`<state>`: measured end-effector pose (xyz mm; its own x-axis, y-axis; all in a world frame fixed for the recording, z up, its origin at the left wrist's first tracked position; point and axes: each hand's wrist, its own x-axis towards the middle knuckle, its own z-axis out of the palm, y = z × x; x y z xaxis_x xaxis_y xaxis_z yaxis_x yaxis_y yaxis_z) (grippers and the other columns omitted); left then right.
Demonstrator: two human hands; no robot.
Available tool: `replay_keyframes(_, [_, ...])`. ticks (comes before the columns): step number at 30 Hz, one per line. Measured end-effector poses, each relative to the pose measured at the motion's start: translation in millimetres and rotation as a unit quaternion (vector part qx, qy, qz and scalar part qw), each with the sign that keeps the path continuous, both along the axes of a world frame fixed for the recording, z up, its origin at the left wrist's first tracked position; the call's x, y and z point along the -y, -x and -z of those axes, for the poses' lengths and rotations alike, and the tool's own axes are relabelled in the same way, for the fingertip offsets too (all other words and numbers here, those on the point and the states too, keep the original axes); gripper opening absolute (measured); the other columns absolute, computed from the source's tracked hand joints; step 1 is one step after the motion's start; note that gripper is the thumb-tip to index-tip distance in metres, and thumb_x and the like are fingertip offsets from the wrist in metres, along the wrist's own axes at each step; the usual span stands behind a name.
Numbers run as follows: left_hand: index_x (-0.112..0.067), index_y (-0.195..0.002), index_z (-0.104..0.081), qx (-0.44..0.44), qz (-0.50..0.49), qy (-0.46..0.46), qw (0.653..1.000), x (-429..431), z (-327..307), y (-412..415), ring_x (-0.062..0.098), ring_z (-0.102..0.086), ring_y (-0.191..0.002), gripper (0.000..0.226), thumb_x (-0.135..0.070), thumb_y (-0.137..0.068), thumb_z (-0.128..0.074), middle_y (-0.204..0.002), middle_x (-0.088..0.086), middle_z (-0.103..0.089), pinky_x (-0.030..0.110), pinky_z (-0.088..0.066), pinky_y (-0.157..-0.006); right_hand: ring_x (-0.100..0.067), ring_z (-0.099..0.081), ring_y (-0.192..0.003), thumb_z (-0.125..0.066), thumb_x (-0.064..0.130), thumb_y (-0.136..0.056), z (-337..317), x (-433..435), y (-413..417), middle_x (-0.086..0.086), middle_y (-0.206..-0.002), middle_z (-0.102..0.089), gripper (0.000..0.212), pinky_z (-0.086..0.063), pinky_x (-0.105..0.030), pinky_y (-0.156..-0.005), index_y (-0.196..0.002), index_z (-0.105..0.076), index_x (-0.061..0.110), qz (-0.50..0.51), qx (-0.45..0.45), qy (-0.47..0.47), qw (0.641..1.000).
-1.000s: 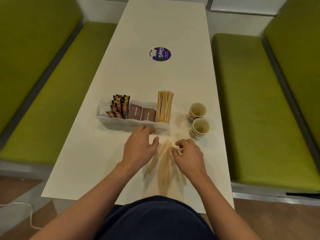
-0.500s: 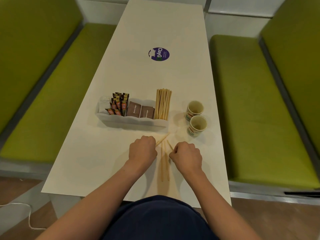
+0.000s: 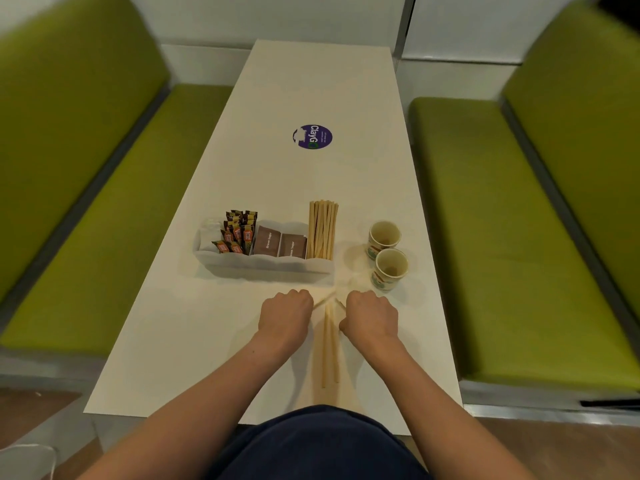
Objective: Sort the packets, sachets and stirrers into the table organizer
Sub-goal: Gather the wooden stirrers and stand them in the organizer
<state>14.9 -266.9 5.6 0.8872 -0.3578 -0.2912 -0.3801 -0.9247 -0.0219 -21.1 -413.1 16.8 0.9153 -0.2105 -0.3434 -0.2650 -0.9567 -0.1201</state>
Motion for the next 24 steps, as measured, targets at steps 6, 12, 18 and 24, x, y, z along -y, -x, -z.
replay_keyframes(6, [-0.012,-0.102,-0.058,-0.013,-0.001,0.005,1.0,-6.3,-3.2,-8.9,0.033,-0.062,-0.097,0.019,-0.001,-0.089,-0.052,-0.108,0.009,-0.062,0.035,-0.038,-0.065,-0.017,-0.065,-0.078,-0.072,0.031,-0.073,-17.9,10.2,-1.4,0.01,-0.081,-0.067,0.011,-0.059,-0.038,-0.072,-0.084,-0.07,0.028,0.104,0.112,-0.191,0.97])
replay_keyframes(12, [-0.017,-0.086,-0.049,-0.008,-0.003,0.041,0.999,-18.9,-1.2,-10.0,0.034,-0.061,-0.088,0.012,-0.005,-0.087,-0.05,-0.1,0.008,-0.061,0.035,-0.036,-0.062,-0.011,-0.072,-0.075,-0.077,0.016,-0.081,-74.3,16.3,-43.6,0.007,-0.079,-0.074,0.008,-0.063,-0.04,-0.072,-0.087,-0.076,0.021,0.172,0.307,-0.436,0.828])
replay_keyframes(18, [-0.021,-0.094,-0.06,0.001,-0.01,0.084,0.996,-36.3,3.3,-14.0,0.03,-0.06,-0.083,0.011,-0.021,-0.089,-0.051,-0.093,0.001,-0.066,0.034,-0.042,-0.06,-0.013,-0.073,-0.078,-0.074,0.02,-0.083,-78.1,20.7,-98.2,0.008,-0.08,-0.074,0.008,-0.064,-0.043,-0.071,-0.089,-0.075,0.025,0.21,0.388,-0.459,0.771])
replay_keyframes(24, [-0.033,-0.096,-0.07,0.007,-0.098,0.225,0.969,-54.0,-29.3,-16.8,0.013,-0.065,-0.084,0.015,-0.026,-0.083,-0.064,-0.088,-0.014,-0.072,0.031,-0.053,-0.069,-0.013,-0.072,-0.076,-0.075,0.025,-0.079,-38.3,12.3,-116.2,0.009,-0.076,-0.074,0.003,-0.062,-0.047,-0.075,-0.082,-0.074,0.027,0.231,0.306,-0.438,0.813])
